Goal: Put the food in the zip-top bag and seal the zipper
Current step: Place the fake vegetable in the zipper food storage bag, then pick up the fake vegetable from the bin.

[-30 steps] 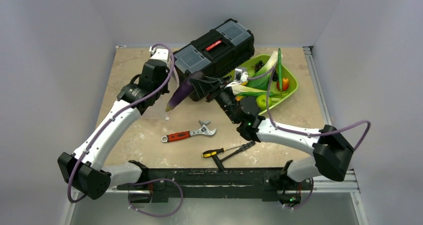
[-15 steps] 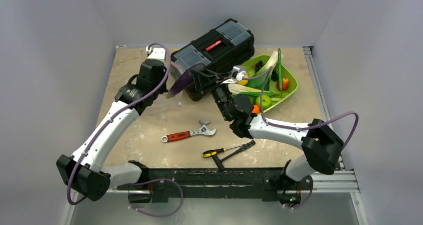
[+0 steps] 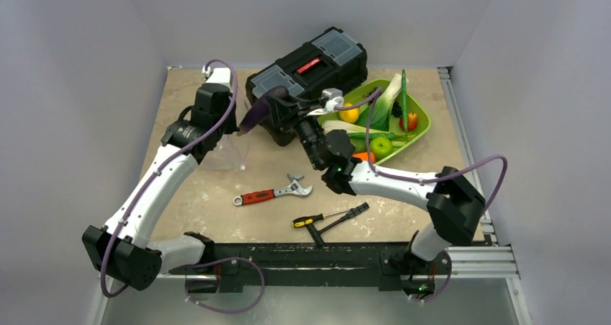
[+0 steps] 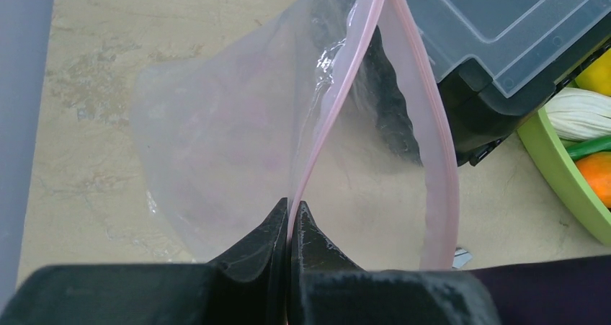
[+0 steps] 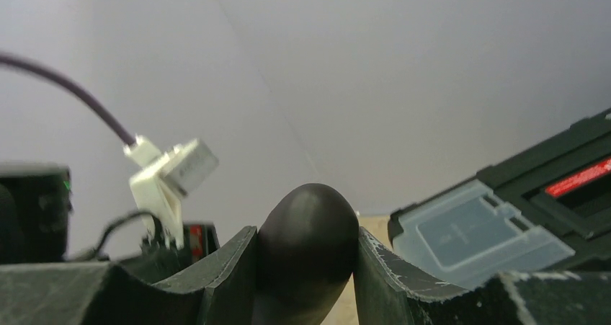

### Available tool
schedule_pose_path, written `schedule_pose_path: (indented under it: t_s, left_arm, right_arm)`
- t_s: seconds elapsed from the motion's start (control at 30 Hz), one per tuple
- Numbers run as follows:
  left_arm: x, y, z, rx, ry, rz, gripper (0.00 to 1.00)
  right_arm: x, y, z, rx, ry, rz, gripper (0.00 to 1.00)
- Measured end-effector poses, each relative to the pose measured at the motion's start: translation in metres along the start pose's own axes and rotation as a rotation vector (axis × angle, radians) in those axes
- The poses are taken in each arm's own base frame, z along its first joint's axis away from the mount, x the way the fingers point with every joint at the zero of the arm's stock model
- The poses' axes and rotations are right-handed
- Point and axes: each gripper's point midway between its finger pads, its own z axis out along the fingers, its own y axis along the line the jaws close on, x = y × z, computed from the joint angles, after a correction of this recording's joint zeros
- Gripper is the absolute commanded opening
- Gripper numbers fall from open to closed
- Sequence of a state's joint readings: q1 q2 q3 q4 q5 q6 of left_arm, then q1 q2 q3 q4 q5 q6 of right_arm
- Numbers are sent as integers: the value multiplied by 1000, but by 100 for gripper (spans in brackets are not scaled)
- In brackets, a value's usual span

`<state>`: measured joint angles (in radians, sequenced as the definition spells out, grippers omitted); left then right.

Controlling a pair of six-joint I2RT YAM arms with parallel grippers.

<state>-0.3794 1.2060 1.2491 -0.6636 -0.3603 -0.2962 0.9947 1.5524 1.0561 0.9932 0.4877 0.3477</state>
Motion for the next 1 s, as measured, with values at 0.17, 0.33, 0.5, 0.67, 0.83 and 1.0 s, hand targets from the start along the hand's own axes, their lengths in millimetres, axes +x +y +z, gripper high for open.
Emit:
schedule_pose_path:
  t_s: [0.17,0.33,0.5,0.67,0.83,1.0]
  left_arm:
    - [0,0,0,7,3,-7,0]
    - [0,1,1,9,5,-17,0]
    - [-2,4,0,6,-2,-39,0]
    - [-5,6,-2,8,-11,-54,0]
    - [-5,6,-3,10,-11,-55,0]
    - [-5,6,-3,10,-13,-55,0]
  right_arm:
    - [62,7,-14,-2,110,-71,18]
    - [108,23,-35,-35,202,-133,50]
    - [115,23,-39,-40,232,-139,69]
    - [129,24,-45,-67,300,-144,75]
    - [132,30,-53,-98,368,-132,76]
    - [102,39,-57,-121,371,-111,76]
